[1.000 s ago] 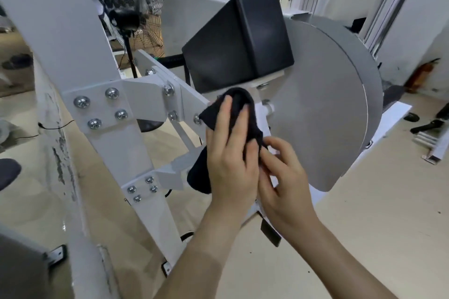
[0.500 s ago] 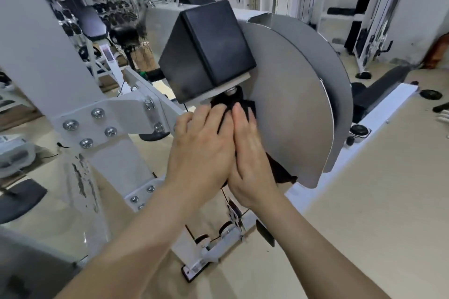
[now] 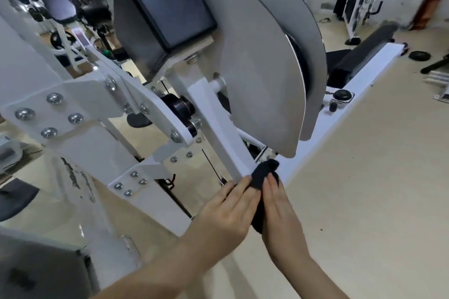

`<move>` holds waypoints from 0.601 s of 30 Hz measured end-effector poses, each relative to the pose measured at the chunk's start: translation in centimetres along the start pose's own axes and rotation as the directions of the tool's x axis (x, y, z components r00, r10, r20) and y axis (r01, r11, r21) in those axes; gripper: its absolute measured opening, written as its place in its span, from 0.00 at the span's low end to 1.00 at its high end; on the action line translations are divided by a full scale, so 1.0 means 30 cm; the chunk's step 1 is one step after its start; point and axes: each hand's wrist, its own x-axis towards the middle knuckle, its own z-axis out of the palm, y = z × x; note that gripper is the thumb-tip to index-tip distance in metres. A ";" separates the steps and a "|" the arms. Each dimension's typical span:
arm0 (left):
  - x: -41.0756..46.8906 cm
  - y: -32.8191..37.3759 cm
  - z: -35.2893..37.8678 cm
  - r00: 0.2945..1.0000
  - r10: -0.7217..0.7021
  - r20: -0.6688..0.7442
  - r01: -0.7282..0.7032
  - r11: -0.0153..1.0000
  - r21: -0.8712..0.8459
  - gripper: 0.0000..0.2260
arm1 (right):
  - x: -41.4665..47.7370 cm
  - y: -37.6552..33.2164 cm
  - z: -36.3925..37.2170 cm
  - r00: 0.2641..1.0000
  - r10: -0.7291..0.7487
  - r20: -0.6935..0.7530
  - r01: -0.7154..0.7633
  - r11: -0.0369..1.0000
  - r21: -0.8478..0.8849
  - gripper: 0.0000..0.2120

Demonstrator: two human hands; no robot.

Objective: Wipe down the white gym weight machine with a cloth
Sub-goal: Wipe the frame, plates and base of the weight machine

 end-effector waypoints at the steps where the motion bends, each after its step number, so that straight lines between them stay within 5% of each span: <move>1: -0.007 0.028 0.018 1.000 -0.002 -0.010 0.002 0.999 -0.042 0.16 | -0.015 0.009 -0.013 1.000 0.015 0.007 -0.015 1.000 -0.003 0.31; 8: -0.063 -0.059 0.066 0.977 -0.115 0.177 0.130 0.989 -0.074 0.25 | 0.060 -0.106 0.071 0.990 0.142 -0.004 -0.141 0.989 0.031 0.31; 11: -0.024 0.057 0.091 0.934 -0.316 0.169 0.353 0.894 -0.276 0.27 | 0.043 -0.023 0.065 0.998 0.064 0.015 -0.063 0.996 -0.067 0.38; 14: -0.003 0.110 0.087 0.901 -0.408 0.149 0.426 0.760 -0.490 0.23 | 0.018 -0.004 0.067 0.998 0.064 -0.017 -0.065 0.996 -0.061 0.38; 16: -0.042 0.120 0.084 0.841 -0.482 0.247 0.522 0.599 -0.608 0.22 | -0.019 -0.003 0.062 0.999 -0.042 -0.026 0.040 0.997 -0.069 0.33; 18: -0.077 0.127 0.066 0.691 -0.612 0.384 0.621 0.231 -0.749 0.20 | -0.024 0.012 0.033 0.939 -0.344 0.017 0.343 0.929 -0.139 0.24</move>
